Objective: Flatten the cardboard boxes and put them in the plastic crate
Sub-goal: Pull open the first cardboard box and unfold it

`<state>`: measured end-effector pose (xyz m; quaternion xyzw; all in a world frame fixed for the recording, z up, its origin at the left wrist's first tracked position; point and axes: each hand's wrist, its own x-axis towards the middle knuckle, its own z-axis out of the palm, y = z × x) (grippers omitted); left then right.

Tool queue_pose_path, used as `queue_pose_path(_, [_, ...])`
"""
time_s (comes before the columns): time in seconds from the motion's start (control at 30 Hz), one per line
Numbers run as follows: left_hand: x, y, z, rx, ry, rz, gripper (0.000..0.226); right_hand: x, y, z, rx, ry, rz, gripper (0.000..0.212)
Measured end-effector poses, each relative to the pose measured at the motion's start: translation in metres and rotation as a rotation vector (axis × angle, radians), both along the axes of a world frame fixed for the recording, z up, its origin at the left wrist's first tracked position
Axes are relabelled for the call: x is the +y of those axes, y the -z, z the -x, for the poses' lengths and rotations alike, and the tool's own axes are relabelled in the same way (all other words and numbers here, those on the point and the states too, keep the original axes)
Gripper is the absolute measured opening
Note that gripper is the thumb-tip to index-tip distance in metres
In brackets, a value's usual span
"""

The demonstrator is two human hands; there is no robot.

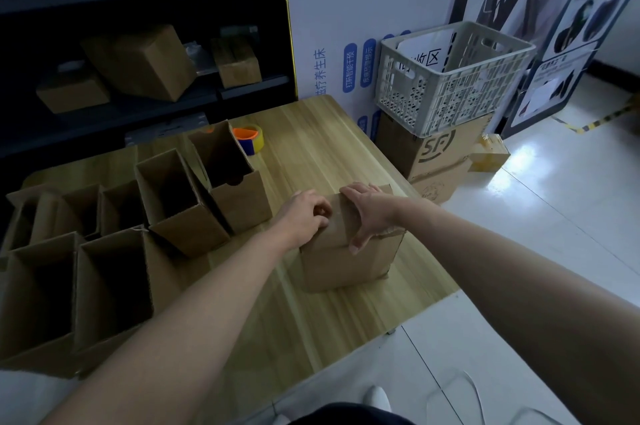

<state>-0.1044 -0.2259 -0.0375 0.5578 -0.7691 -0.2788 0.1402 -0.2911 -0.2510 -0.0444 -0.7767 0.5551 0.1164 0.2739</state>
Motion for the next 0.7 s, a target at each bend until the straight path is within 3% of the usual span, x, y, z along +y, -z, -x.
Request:
queue_pose_path(0.17, [-0.003,0.007,0.001,0.015,-0.011,0.003,0.006,0.002,-0.003,-0.002,0.008,0.008,0.001,0.132])
queue_pose_path(0.47, [-0.006,0.012,-0.008,0.051,0.054,0.017,0.015,0.001,-0.008,-0.006,0.039,0.028,-0.014,0.131])
queue_pose_path(0.7, [-0.011,0.009,-0.006,0.033,0.088,-0.007,0.009,0.000,-0.009,-0.009,0.077,0.014,-0.011,0.132])
